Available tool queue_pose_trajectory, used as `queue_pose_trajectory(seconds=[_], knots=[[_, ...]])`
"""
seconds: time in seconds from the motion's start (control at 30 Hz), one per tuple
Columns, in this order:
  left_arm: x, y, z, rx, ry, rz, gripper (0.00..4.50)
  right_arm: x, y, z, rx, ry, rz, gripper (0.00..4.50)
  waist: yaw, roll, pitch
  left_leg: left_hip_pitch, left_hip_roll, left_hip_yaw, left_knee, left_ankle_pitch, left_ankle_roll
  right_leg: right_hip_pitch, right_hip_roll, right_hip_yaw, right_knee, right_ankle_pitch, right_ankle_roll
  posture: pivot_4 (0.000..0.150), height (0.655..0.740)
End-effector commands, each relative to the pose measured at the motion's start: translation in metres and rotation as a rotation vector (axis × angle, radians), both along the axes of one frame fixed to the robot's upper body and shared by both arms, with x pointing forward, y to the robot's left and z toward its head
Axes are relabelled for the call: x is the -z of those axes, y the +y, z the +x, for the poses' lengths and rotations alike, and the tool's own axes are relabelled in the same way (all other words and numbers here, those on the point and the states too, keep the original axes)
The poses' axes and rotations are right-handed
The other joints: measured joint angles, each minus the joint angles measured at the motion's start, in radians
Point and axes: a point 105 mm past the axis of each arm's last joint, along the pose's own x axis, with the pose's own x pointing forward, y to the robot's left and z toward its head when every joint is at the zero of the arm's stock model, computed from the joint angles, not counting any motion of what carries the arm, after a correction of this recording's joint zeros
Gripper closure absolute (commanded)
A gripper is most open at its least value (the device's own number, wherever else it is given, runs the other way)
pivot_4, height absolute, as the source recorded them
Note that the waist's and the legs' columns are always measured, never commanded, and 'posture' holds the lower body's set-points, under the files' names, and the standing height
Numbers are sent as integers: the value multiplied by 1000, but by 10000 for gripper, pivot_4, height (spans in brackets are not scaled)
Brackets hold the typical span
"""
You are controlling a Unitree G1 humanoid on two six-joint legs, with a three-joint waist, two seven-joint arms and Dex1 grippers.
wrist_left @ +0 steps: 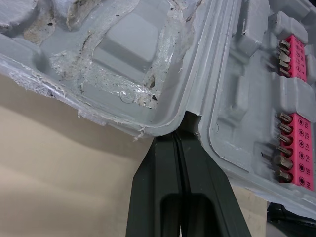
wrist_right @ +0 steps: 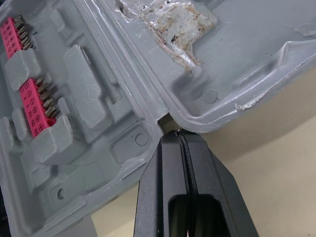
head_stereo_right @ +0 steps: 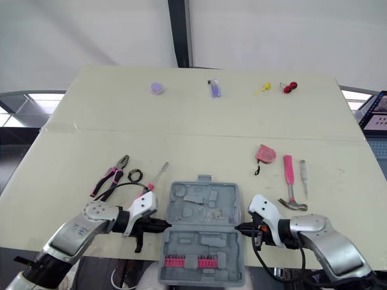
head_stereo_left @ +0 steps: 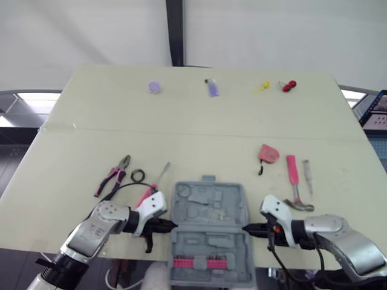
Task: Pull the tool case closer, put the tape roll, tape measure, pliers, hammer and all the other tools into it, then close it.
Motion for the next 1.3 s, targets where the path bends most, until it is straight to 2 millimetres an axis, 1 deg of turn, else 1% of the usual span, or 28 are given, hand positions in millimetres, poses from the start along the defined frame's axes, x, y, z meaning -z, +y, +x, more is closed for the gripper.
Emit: queue_pose_trajectory(seconds=[0.03,0.3,0.47,0.7,0.77,0.87,0.93,0.97,1.03,1.07,1.1,1.13,1.17,1.2,1.27,1.3], knots=[[-1,-5,-1,11,-19,-2,45000,-6,9,-4,-36,-10,35,44699,0,0,0,0,0,0,0,0,0,0,0,0,0,0,0,1500,7400],[-1,-2,0,-6,-15,-1,45000,-6,3,-3,-21,-14,24,44699,0,0,0,0,0,0,0,0,0,0,0,0,0,0,0,1500,7400],[-1,8,3,-41,-18,9,45000,-7,-2,-1,-6,-16,14,44699,-1,0,0,0,0,0,0,0,0,0,0,0,0,0,0,1500,7400],[-5,29,2,-116,-1,5,45000,-11,-25,1,58,-29,0,44699,-2,0,0,0,0,0,0,0,0,0,0,0,0,0,0,1500,7400],[-6,36,1,-139,2,3,45000,-15,-30,2,72,-38,14,44699,-3,0,0,0,0,0,0,0,0,0,0,0,0,0,0,1500,7400],[-17,38,2,-169,1,-60,45000,-23,-38,4,95,-56,39,44699,-2,0,0,0,0,0,0,0,0,0,0,0,0,0,0,1500,7400],[-30,39,1,-189,6,-118,45000,-30,-45,5,111,-76,52,44699,-2,0,0,0,0,0,-1,0,0,0,0,0,0,0,0,1500,7400],[-40,45,2,-221,7,-152,45000,-37,-54,8,150,-86,75,44699,-2,0,0,0,0,0,-1,0,0,0,0,0,0,0,0,1500,7400],[-54,62,6,-306,-7,-186,39165,-50,-74,15,240,-111,111,39378,-1,0,0,-1,0,0,0,0,0,0,0,0,0,0,0,1500,7400],[-58,76,10,-369,-25,-190,36666,-55,-87,18,291,-125,129,36715,-1,0,0,-1,0,0,-1,0,0,0,0,0,0,0,0,1500,7400],[-62,90,14,-432,-45,-186,31872,-60,-101,22,348,-145,140,32382,-2,0,0,-1,0,0,-1,0,0,0,0,0,0,0,0,1500,7400],[-65,108,18,-508,-73,-174,26725,-64,-118,26,416,-177,135,26645,-2,0,0,-1,0,0,-1,0,0,0,0,0,0,0,0,1500,7400],[-67,128,21,-590,-103,-157,20675,-69,-137,29,480,-210,127,20994,-2,0,0,0,0,0,-1,0,0,0,0,0,0,0,0,1500,7400],[-69,146,23,-667,-129,-142,16131,-74,-152,32,538,-244,124,16062,-3,0,0,0,0,0,-1,0,0,0,0,0,0,0,0,1500,7400],[-72,174,25,-778,-178,-117,6623,-80,-173,37,618,-291,131,6928,-7,0,0,0,0,0,-1,0,0,0,0,0,-1,0,0,1500,7400],[-74,189,25,-841,-208,-100,875,-82,-184,38,658,-318,125,1052,-9,0,0,0,0,0,-2,0,0,0,0,0,-1,0,0,1500,7400]])
